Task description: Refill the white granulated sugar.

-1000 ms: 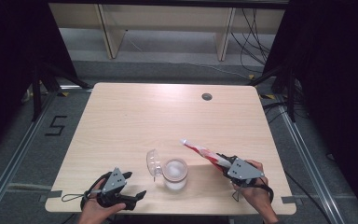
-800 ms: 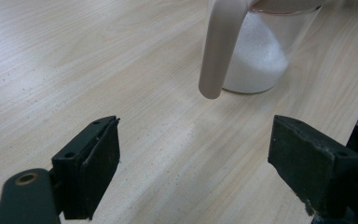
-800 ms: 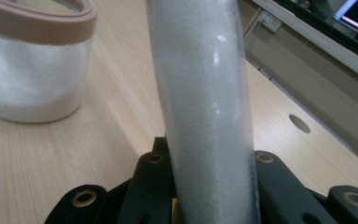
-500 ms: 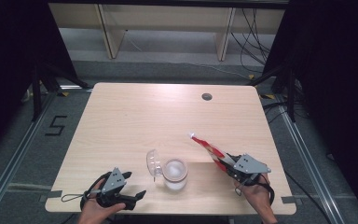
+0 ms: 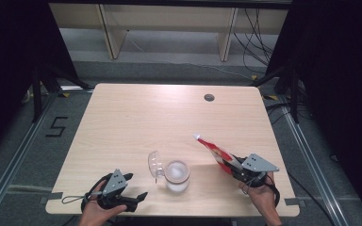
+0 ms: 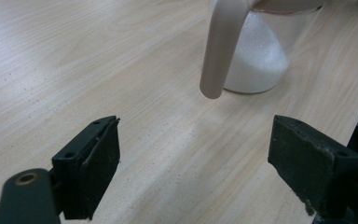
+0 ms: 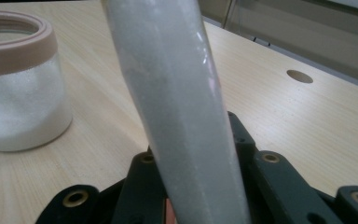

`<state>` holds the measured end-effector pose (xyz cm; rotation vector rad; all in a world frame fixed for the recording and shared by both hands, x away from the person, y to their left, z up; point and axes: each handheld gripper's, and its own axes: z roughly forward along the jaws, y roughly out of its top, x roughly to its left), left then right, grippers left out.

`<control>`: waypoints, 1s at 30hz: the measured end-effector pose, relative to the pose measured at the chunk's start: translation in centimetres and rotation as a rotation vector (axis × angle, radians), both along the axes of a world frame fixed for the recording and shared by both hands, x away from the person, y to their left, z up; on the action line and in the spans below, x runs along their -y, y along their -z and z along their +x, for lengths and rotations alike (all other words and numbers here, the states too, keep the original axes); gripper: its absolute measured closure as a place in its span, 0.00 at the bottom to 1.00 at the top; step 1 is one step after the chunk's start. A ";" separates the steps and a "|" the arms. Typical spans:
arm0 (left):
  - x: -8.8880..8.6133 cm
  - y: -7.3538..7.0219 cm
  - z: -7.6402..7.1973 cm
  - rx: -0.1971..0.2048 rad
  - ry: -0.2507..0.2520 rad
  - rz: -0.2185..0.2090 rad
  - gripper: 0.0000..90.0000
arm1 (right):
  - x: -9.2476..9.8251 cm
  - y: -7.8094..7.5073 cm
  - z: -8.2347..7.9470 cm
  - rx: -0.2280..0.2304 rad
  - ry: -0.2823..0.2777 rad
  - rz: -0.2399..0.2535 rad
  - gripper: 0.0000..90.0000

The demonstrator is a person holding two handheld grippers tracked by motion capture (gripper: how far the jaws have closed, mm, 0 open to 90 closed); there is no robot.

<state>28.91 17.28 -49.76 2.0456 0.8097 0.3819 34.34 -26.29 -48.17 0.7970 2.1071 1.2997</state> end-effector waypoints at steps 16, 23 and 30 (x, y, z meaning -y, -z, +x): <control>0.0 0.0 0.0 -0.001 0.005 -0.001 0.18 | 1.0 0.0 -0.4 -0.037 0.066 0.059 0.80; 0.1 0.0 0.0 -0.001 -0.006 -0.019 0.18 | 2.0 0.1 -0.6 -0.078 0.111 0.112 0.79; 0.0 0.0 0.1 0.014 0.002 -0.016 0.18 | 3.0 0.2 -0.6 -0.074 0.133 0.157 0.79</control>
